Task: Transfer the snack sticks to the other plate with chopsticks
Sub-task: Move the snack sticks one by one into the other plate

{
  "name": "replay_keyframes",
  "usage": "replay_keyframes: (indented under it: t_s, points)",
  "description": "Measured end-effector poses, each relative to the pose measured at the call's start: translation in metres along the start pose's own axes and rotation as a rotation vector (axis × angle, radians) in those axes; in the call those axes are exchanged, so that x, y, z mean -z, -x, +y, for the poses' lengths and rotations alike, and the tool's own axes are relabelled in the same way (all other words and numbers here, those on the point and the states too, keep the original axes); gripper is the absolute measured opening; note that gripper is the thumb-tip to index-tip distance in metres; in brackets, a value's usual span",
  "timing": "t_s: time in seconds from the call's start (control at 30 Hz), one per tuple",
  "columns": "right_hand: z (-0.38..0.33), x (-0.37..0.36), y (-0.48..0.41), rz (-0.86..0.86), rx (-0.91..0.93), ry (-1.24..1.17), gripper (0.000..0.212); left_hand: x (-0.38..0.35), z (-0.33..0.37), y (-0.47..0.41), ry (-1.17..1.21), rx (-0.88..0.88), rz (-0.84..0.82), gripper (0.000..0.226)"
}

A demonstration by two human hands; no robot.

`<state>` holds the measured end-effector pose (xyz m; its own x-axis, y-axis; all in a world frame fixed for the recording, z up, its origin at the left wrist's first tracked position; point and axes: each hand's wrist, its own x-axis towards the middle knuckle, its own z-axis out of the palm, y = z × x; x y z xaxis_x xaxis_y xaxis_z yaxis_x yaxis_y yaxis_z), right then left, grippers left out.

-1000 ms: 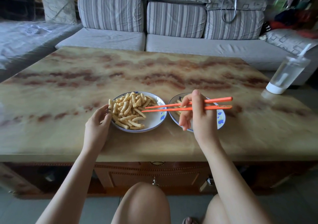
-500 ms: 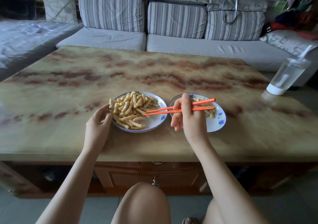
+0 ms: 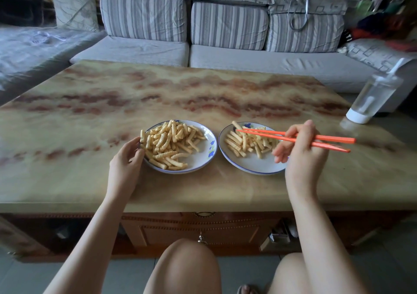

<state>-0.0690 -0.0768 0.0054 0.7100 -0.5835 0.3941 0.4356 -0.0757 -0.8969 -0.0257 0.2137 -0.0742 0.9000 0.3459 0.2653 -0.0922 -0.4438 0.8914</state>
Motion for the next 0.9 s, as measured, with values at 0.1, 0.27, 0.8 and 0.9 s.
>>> replay_keyframes:
  t_s: [0.1, 0.27, 0.8, 0.9]
  points:
    - [0.002, 0.009, -0.005, 0.052, 0.018, 0.047, 0.042, 0.001, 0.001, 0.001, 0.001, 0.001, -0.005, 0.036]
    - [0.005, 0.012, -0.005, 0.027, 0.025, 0.095, 0.042, 0.001, 0.001, 0.001, -0.008, 0.003, -0.006, 0.037]
    - [0.0, -0.027, 0.02, -0.304, -0.03, -0.025, 0.044, 0.002, 0.006, 0.003, -0.006, 0.021, -0.004, 0.036]
    - [0.002, -0.04, 0.029, -0.435, -0.053, -0.022, 0.046, 0.001, 0.005, 0.002, -0.01, 0.017, -0.003, 0.036]
